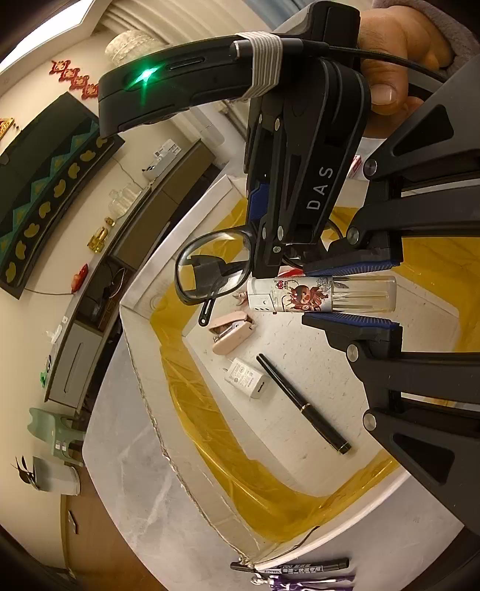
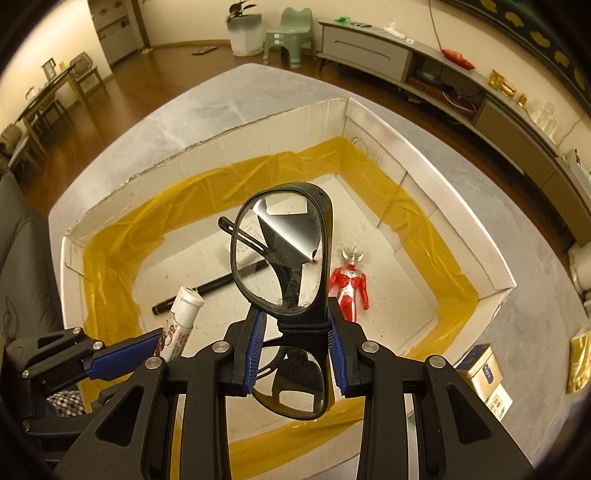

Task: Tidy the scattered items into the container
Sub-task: 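Open both tools to drop the lighter and glasses into the box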

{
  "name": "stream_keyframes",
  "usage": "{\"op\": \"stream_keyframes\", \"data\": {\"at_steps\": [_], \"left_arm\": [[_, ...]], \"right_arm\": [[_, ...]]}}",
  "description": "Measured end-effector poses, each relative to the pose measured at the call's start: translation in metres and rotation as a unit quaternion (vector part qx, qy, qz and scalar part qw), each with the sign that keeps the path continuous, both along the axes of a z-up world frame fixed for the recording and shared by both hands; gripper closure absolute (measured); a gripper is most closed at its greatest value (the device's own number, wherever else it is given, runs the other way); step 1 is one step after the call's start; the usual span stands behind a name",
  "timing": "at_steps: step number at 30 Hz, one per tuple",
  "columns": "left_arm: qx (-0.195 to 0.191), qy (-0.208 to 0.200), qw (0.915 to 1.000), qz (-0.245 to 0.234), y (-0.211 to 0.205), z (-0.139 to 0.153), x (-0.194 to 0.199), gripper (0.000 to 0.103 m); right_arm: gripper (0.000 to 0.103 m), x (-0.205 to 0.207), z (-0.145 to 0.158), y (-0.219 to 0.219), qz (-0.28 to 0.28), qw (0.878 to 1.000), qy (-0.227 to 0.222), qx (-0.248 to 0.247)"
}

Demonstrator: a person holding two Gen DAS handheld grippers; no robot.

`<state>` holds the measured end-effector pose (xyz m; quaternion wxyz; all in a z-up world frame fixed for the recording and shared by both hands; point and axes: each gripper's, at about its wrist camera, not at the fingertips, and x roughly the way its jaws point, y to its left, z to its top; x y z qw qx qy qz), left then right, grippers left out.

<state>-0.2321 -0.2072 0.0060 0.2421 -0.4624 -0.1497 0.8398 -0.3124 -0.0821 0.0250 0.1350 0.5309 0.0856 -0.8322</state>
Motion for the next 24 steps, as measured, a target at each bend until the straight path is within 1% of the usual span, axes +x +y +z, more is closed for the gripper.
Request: {"op": "stream_keyframes", "data": {"at_steps": [2,5,6,9,14,17,21,24], "left_arm": [[0.003,-0.004,1.0,0.006,-0.002,-0.002,-0.003,0.083],[0.009,0.0,0.9999,0.008,-0.004,-0.003,-0.006,0.079],[0.008,0.003,0.9999,0.007,-0.004,-0.003,-0.006,0.076],[0.012,0.01,0.9999,0.007,-0.009,-0.002,-0.004,0.074],[0.014,0.033,0.999,0.027,-0.023,0.005,0.001,0.073],[0.012,0.039,0.9986,0.033,-0.024,0.006,0.0,0.073],[-0.002,0.047,0.9986,0.024,-0.018,0.005,0.002,0.073],[-0.019,0.06,0.9978,0.018,-0.013,0.008,0.005,0.073]], "right_arm": [[0.069,-0.002,-0.001,0.0,0.001,1.0,-0.002,0.001],[0.067,-0.006,-0.006,-0.001,0.0,1.0,-0.016,-0.004],[0.061,-0.007,-0.007,0.0,-0.005,1.0,-0.021,-0.005],[0.056,-0.006,-0.007,0.004,-0.014,1.0,-0.02,-0.011],[0.056,-0.002,0.001,0.008,-0.019,0.999,-0.016,-0.021],[0.056,0.002,0.007,0.009,-0.018,0.999,-0.01,-0.028],[0.056,0.006,0.012,0.009,-0.017,0.999,-0.006,-0.034],[0.056,0.009,0.014,0.009,-0.016,0.999,-0.006,-0.037]]}}
